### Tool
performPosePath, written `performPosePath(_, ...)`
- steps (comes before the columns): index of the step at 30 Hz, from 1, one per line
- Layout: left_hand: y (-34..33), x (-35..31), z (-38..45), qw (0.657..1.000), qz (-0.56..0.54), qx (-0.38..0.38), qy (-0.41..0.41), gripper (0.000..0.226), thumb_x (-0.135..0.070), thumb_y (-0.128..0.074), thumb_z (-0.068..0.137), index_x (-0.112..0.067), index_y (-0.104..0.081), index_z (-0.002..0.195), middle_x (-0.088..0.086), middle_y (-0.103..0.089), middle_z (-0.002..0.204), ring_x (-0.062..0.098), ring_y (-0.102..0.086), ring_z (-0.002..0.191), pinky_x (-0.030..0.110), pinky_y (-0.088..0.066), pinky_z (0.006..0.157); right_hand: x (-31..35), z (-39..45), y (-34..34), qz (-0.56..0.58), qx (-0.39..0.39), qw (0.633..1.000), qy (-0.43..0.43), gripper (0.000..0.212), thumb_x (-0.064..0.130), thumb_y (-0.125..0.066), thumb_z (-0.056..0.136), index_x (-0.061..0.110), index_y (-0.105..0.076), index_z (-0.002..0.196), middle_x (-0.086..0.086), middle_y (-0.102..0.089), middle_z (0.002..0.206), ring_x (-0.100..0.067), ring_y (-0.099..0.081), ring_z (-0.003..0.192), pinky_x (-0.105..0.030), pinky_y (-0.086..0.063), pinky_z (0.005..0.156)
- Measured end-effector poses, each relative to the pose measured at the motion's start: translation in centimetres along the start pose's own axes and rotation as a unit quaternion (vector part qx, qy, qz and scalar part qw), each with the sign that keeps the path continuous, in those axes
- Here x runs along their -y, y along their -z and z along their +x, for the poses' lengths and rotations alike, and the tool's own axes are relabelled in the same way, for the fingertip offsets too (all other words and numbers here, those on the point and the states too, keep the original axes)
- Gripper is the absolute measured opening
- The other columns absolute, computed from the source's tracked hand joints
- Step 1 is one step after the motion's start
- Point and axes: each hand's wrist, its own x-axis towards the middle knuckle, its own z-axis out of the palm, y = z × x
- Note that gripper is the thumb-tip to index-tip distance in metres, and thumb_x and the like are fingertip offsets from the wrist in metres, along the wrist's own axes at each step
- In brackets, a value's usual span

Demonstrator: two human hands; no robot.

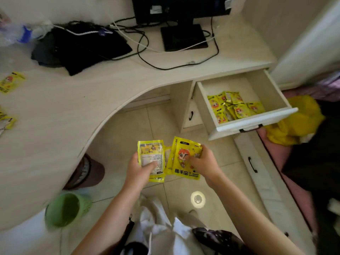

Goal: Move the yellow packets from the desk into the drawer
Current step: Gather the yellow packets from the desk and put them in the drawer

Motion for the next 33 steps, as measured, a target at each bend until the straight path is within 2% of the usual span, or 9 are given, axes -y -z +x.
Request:
performPosePath(6, -11.2, -2.0, -4.9, 0.997, 0.026, 0.06, -0.027, 0.029, -0.013, -0.072, 0.081, -0.021, -0.053, 0.102, -0.003, -0.066, 0.097, 0.002, -0.06, 0.079, 0.015, -0.039, 0.058, -5.6, -1.7, 11.0, 0.042, -0.068, 0.997, -0.009, 0.036, 0.022, -0.072, 0.08, 0.021, -0.053, 0.111, 0.0, -0.068, 0.105, -0.021, -0.067, 0.095, -0.04, -0.058, 0.078)
performPosePath(9, -15.5, -3.1, -6.1, 0.995, 0.045, 0.084, -0.039, 0.029, -0.013, -0.073, 0.079, -0.021, -0.055, 0.101, 0.0, -0.068, 0.098, 0.011, -0.065, 0.083, 0.02, -0.045, 0.062, -7.4, -2.2, 15.3, 0.068, -0.104, 0.992, -0.023, 0.033, 0.019, -0.071, 0.082, 0.024, -0.051, 0.107, 0.0, -0.066, 0.106, -0.021, -0.066, 0.097, -0.042, -0.058, 0.082)
performPosePath(13, -20.1, -5.0, -6.4, 0.99, 0.071, 0.112, -0.049, 0.032, -0.014, -0.074, 0.076, -0.02, -0.057, 0.102, 0.002, -0.07, 0.098, 0.02, -0.068, 0.089, 0.035, -0.055, 0.078, -8.9, -1.9, 19.7, 0.098, -0.142, 0.984, -0.035, 0.035, 0.019, -0.07, 0.081, 0.025, -0.05, 0.109, -0.001, -0.066, 0.107, -0.021, -0.065, 0.098, -0.044, -0.057, 0.084)
performPosePath(21, -27.5, -9.5, -3.7, 0.981, 0.073, 0.169, -0.057, 0.03, -0.013, -0.071, 0.08, -0.021, -0.056, 0.104, -0.001, -0.068, 0.099, 0.015, -0.067, 0.091, 0.025, -0.049, 0.068, -8.7, 2.3, 25.6, 0.137, -0.162, 0.976, -0.052, 0.035, 0.02, -0.073, 0.079, 0.023, -0.052, 0.106, -0.001, -0.067, 0.106, -0.02, -0.067, 0.095, -0.045, -0.058, 0.082)
performPosePath(24, -30.1, -11.8, -1.2, 0.978, 0.083, 0.183, -0.051, 0.037, -0.021, -0.073, 0.078, -0.024, -0.054, 0.11, 0.0, -0.066, 0.109, 0.018, -0.064, 0.1, 0.033, -0.052, 0.08, -7.1, 5.3, 27.7, 0.14, -0.158, 0.976, -0.056, 0.035, 0.019, -0.074, 0.079, 0.024, -0.052, 0.106, 0.001, -0.068, 0.104, -0.019, -0.068, 0.094, -0.043, -0.058, 0.083)
performPosePath(27, -32.4, -14.4, 1.8, 0.976, 0.105, 0.184, -0.053, 0.077, -0.041, -0.075, 0.066, -0.021, -0.043, 0.134, 0.001, -0.055, 0.134, 0.022, -0.054, 0.122, 0.047, -0.045, 0.101, -4.9, 8.7, 29.9, 0.137, -0.159, 0.976, -0.053, 0.036, 0.018, -0.074, 0.079, 0.022, -0.053, 0.107, 0.001, -0.068, 0.102, -0.02, -0.068, 0.092, -0.041, -0.057, 0.08)
performPosePath(29, -33.6, -16.3, 3.4, 0.975, 0.117, 0.183, -0.052, 0.091, -0.05, -0.073, 0.061, -0.019, -0.038, 0.139, 0.002, -0.049, 0.141, 0.024, -0.049, 0.127, 0.049, -0.042, 0.105, -3.5, 10.8, 31.3, 0.132, -0.16, 0.977, -0.052, 0.035, 0.017, -0.074, 0.08, 0.021, -0.054, 0.108, 0.0, -0.068, 0.102, -0.021, -0.067, 0.093, -0.04, -0.056, 0.079)
performPosePath(31, -34.9, -18.2, 4.7, 0.976, 0.113, 0.179, -0.052, 0.093, -0.047, -0.073, 0.066, -0.019, -0.032, 0.145, 0.003, -0.04, 0.149, 0.026, -0.042, 0.134, 0.048, -0.037, 0.109, -2.2, 12.8, 32.5, 0.125, -0.161, 0.978, -0.05, 0.036, 0.018, -0.074, 0.08, 0.021, -0.054, 0.109, 0.0, -0.067, 0.104, -0.022, -0.066, 0.096, -0.041, -0.056, 0.082)
performPosePath(33, -36.2, -19.7, 6.0, 0.977, 0.11, 0.176, -0.053, 0.09, -0.032, -0.073, 0.08, -0.016, -0.019, 0.151, 0.003, -0.026, 0.156, 0.023, -0.029, 0.142, 0.042, -0.028, 0.115, -1.1, 15.0, 33.8, 0.12, -0.161, 0.978, -0.048, 0.036, 0.019, -0.075, 0.079, 0.025, -0.052, 0.107, 0.0, -0.067, 0.106, -0.022, -0.067, 0.097, -0.045, -0.056, 0.085)
